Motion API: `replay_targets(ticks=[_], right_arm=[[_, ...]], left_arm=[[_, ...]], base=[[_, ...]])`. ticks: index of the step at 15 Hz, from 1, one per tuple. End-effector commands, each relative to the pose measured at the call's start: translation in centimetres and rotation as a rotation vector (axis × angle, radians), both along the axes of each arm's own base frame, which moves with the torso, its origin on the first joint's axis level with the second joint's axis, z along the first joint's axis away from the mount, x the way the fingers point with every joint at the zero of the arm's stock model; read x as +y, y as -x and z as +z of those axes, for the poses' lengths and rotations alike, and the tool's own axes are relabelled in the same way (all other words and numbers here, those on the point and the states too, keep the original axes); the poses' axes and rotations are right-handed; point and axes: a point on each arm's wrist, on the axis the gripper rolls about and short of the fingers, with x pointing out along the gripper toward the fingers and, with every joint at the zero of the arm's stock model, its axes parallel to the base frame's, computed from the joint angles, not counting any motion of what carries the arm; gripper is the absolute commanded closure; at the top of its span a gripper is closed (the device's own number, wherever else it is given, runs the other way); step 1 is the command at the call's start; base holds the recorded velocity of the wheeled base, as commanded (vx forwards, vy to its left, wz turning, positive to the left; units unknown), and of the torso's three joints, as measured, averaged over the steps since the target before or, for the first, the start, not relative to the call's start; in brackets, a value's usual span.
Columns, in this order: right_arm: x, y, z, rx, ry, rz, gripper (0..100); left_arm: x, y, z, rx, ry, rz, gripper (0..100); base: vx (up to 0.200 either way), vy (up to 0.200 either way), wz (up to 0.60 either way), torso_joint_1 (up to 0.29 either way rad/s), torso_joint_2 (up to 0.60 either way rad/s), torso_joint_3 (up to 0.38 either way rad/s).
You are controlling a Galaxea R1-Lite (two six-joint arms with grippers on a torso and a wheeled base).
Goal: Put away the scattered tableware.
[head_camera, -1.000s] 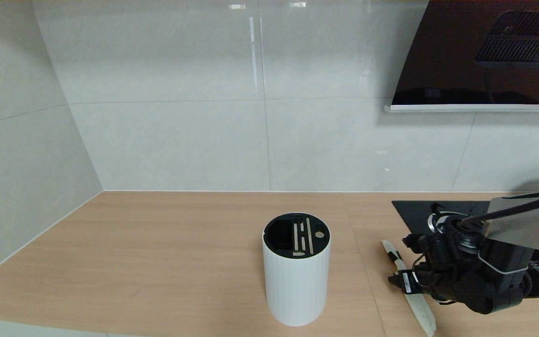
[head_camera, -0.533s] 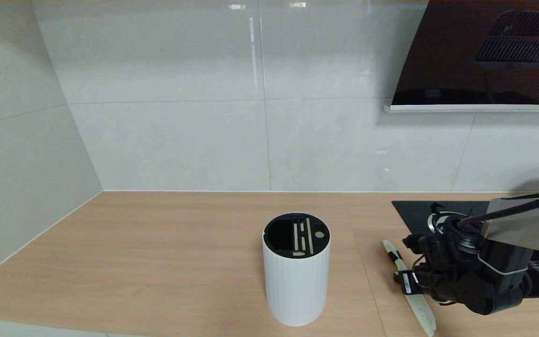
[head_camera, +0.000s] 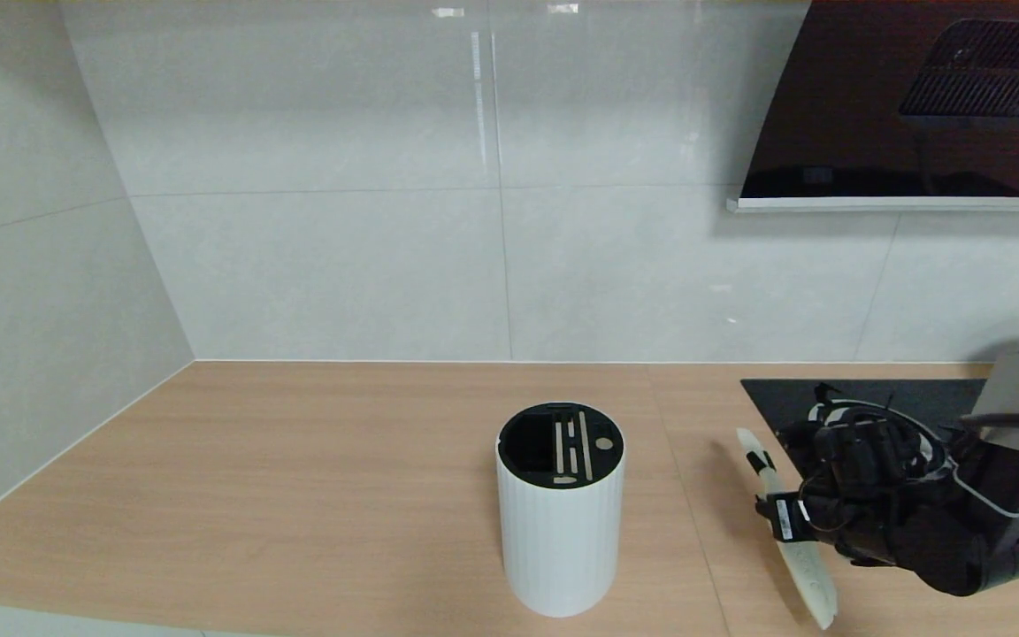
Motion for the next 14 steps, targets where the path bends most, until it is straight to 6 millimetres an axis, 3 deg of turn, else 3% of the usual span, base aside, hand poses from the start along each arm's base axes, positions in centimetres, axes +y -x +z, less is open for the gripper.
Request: replay_targets(ticks=[1,4,7,9,11,12,14], right_arm=[[1.1,2.0,3.9,-0.098,-0.023,0.048,100],[2.1,3.7,5.2,-0.122,-0.027,0.101,100],[1.9,4.6,7.9,-0.214,-0.043,0.099,100],[1.5,5.5,10.7,-0.31,-0.065,0.094,100],[1.3,5.8,13.5,-0.41,-0.088,0.087,100],[1.4,5.4,15.0,-0.45,-0.098,0.087,100],[1.9,4.3,17.6,-0.498,-0.109,0.085,100]], left_arm=[[0.0,0.0,0.0,0.0,-0.002,0.001,0],[0.0,0.0,0.0,0.0,-0.016,0.001,0],[0.0,0.2,0.8,-0.036,0.012,0.005,0],[-0.1,1.2,3.6,-0.128,0.097,-0.029,0],[-0.3,1.9,5.5,-0.087,0.092,-0.18,0],[-0.5,1.6,7.4,-0.01,0.095,-0.296,0],[-0.8,-1.3,11.9,0.102,0.113,-0.397,0]], base=[[0.0,0.0,0.0,0.0,0.0,0.0],[0.0,0.0,0.0,0.0,0.0,0.0],[0.0,0.0,0.0,0.0,0.0,0.0],[0.0,0.0,0.0,0.0,0.0,0.0],[0.0,0.0,0.0,0.0,0.0,0.0],[0.0,0.0,0.0,0.0,0.0,0.0],[0.0,0.0,0.0,0.0,0.0,0.0]])
